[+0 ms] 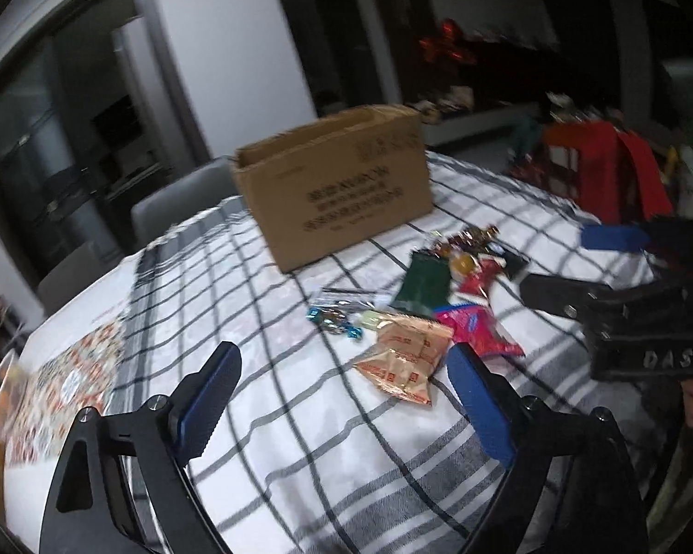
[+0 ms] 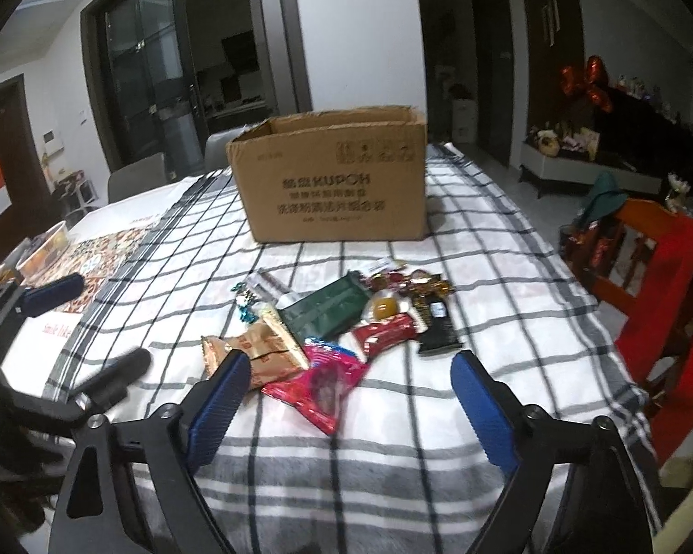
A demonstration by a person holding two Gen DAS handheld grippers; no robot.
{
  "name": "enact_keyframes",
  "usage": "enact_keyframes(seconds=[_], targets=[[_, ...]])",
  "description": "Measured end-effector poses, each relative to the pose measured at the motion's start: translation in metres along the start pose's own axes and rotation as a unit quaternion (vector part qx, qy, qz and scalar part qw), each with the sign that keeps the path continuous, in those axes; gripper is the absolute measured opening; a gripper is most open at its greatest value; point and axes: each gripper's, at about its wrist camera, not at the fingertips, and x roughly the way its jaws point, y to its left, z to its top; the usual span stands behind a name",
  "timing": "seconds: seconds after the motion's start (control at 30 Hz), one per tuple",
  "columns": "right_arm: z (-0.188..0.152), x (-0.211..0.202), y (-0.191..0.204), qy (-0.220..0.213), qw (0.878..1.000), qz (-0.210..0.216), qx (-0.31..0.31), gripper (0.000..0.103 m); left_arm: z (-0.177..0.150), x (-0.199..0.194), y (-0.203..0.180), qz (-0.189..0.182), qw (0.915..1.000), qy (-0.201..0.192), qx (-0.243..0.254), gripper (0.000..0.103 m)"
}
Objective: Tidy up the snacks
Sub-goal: 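Grasp the tan biscuit packet with the left tool while the right tool grasps the pink-red candy bag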
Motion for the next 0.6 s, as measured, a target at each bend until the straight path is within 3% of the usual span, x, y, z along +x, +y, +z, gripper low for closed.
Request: enact_keyframes(seconds=[0.23, 0.4, 0.6], targets=[[0.002, 0.042, 0.001, 0.056, 0.997, 0.036, 0.033, 0.067, 0.003, 0.038, -0.003, -0.042, 0.9983, 0.027, 0.029, 0.080], [-0.004, 0.070, -0.002, 0.103, 0.991, 0.057, 0.058, 0.054, 0.002, 0.066, 0.002, -0.080, 0.9947, 0.064, 0.001, 0.073], [-0.009, 0.088, -0.007, 0.125, 0.988, 0.063, 0.072, 0.051, -0.002, 0.090, 0.001, -0.122, 0.9874, 0.098, -0.025, 0.069]])
